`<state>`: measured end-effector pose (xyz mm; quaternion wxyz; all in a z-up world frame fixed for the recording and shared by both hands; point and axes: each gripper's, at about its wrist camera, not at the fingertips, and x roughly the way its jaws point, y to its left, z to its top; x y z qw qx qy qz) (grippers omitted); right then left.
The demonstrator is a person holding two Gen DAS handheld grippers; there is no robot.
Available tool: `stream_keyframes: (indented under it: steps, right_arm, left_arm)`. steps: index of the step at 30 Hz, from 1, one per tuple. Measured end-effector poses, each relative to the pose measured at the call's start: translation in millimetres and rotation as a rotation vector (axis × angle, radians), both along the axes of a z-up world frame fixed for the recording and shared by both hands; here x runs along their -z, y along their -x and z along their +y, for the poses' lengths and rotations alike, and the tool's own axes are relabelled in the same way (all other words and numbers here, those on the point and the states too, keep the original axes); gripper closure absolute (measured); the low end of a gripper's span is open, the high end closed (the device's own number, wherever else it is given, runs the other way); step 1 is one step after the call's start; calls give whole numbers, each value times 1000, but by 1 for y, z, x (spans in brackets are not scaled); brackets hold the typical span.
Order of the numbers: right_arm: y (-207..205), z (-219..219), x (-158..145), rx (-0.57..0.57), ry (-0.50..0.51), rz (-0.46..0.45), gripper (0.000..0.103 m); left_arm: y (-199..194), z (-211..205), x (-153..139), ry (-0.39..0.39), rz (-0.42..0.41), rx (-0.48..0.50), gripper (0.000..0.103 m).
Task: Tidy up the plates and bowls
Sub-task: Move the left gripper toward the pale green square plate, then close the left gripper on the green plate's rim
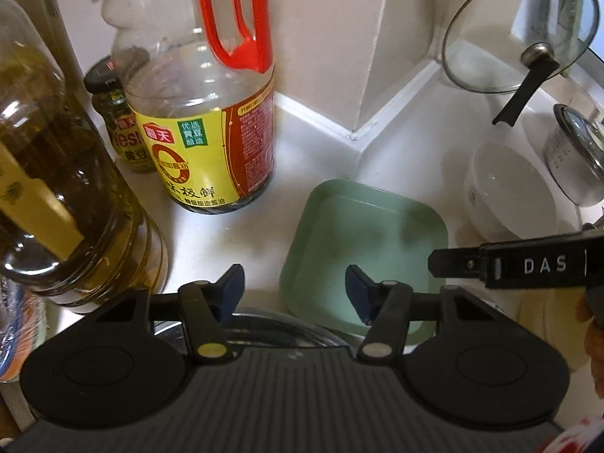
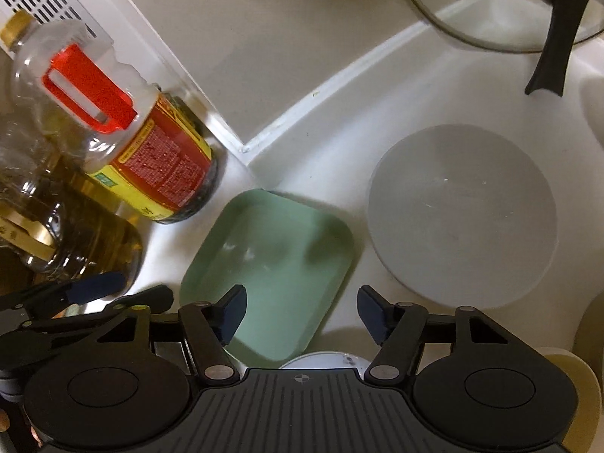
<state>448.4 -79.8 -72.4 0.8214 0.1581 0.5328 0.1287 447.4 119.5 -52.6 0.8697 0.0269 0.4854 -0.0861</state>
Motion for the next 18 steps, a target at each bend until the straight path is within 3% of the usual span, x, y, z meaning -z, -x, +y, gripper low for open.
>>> stream_keyframes:
  steps: [5,18]
  right_arm:
    - [-7,4,7,10,15,27,41]
    - [-13,23,13,-1,133,37,53]
  left_arm:
    - [-15,1,12,-3,50,-17,60]
    - [-33,5,29,11,116,-18,71]
